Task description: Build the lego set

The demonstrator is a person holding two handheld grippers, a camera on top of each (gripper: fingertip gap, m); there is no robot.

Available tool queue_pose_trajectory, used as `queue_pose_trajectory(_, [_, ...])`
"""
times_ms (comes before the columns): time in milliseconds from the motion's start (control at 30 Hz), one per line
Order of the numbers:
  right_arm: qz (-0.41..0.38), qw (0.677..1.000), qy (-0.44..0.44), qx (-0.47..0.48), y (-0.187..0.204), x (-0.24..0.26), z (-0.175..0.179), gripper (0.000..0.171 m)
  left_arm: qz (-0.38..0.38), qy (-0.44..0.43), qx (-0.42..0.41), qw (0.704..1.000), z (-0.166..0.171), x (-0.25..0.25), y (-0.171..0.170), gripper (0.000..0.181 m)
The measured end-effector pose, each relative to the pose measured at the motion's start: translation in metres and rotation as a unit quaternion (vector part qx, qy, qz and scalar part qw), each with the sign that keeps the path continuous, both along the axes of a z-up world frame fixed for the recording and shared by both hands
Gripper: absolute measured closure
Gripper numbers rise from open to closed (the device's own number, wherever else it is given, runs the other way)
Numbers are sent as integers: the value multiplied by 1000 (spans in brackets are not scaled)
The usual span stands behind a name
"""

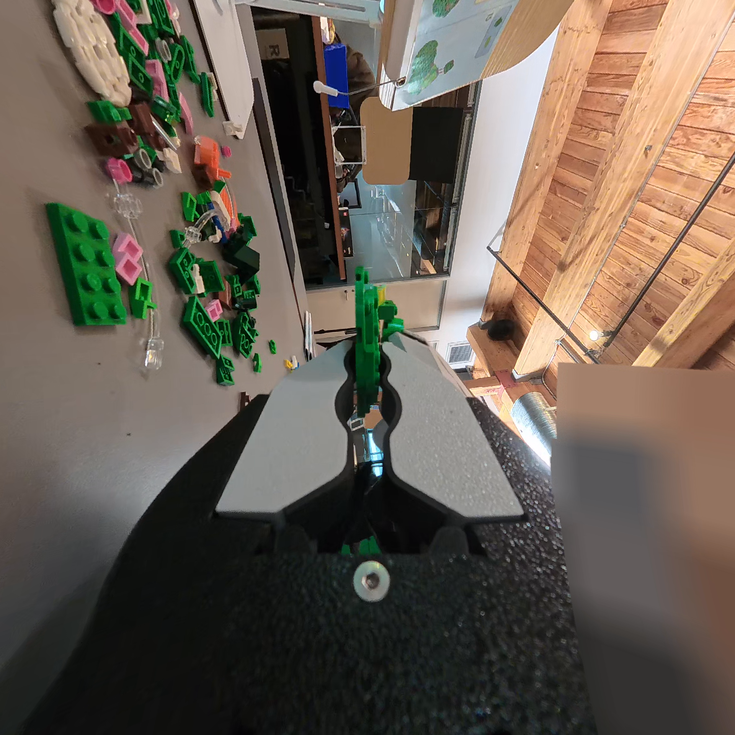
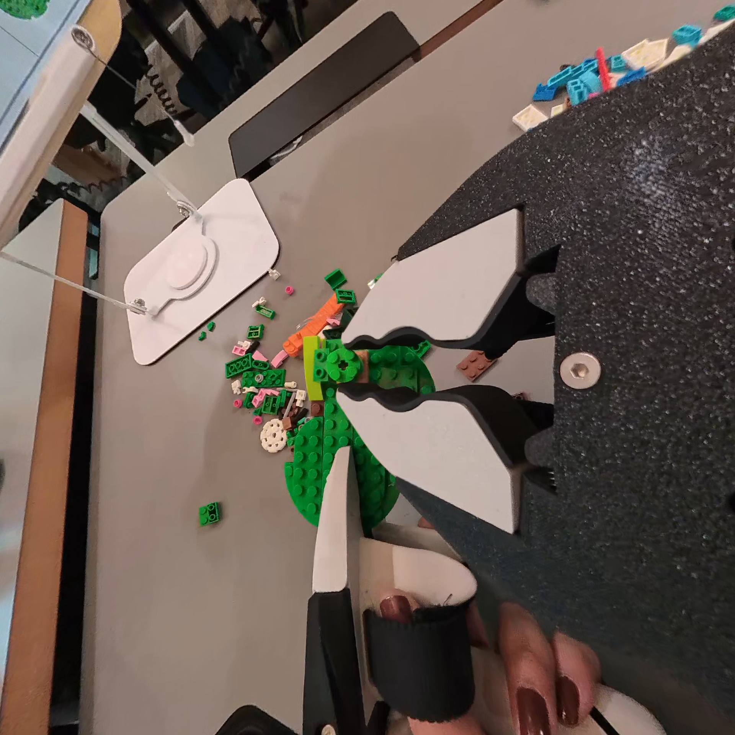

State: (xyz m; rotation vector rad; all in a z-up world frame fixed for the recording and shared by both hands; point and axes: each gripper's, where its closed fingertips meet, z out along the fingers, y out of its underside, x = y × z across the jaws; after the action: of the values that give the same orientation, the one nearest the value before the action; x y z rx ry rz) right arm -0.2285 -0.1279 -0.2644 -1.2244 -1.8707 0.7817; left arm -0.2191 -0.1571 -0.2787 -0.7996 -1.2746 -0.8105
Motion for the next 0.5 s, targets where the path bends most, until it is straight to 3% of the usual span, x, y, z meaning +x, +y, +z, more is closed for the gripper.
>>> queue_pose_trajectory(200, [-2,999,-18,42,4,2,-5,156,-11,-3,-7,1000,-3,2,3,173])
queue_pose_trajectory(500, [-14,999,-39,19,9,5,-10,151,-24,1,-12,1000,-3,6,8,173])
